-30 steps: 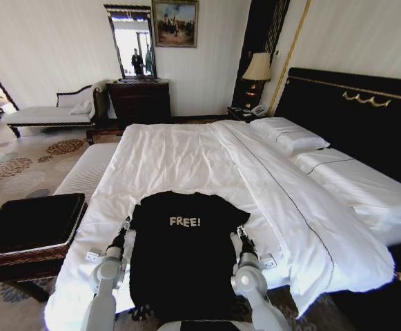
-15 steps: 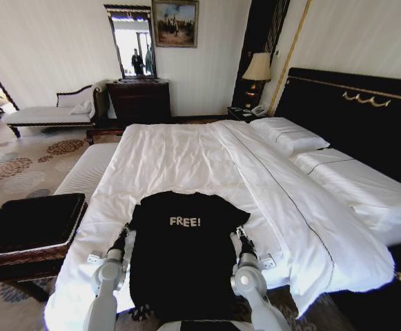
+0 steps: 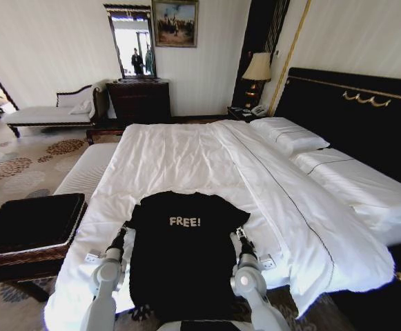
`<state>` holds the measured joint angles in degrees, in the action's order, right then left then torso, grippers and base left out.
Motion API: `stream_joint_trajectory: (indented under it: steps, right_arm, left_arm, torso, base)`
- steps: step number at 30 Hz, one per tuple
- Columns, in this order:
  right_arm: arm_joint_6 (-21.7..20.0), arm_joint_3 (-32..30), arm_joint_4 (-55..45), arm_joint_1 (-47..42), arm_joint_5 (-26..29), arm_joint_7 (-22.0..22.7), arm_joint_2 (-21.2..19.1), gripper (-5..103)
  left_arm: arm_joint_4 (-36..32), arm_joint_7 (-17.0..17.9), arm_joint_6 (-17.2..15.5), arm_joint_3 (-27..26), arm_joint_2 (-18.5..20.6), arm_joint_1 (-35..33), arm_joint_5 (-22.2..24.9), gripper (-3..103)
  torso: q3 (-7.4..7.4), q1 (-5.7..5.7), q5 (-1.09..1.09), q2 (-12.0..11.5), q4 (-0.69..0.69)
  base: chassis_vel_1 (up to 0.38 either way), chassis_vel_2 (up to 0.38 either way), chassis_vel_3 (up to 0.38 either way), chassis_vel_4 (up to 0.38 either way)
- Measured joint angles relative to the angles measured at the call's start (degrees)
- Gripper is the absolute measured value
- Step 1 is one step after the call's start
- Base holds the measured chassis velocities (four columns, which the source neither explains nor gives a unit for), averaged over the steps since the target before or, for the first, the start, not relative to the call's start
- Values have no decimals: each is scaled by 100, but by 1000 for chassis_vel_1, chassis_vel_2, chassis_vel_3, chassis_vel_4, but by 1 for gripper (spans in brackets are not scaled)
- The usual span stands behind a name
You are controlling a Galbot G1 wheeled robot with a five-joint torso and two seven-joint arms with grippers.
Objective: Fold the clothes on the bed and place them into the basket.
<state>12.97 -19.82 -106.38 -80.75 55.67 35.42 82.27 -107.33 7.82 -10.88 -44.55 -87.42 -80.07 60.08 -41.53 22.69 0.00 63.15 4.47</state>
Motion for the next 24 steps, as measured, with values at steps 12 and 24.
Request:
stream_joint_trajectory:
  steps: [12,24]
  right_arm:
    - [-14,184,40,48,-91,28,102,100]
    - [-21,72,-1,-37,-94,42,53,100]
  left_arm:
    - [-417,42,154,110,73,-478,-451,-3]
    - [-520,-25,-165,365,58,-722,-563,34]
  torso:
    - [0,0,0,0,-1]
    - [0,0,0,0,-1]
  base:
    - [0,0,0,0]
    - [0,0,0,0]
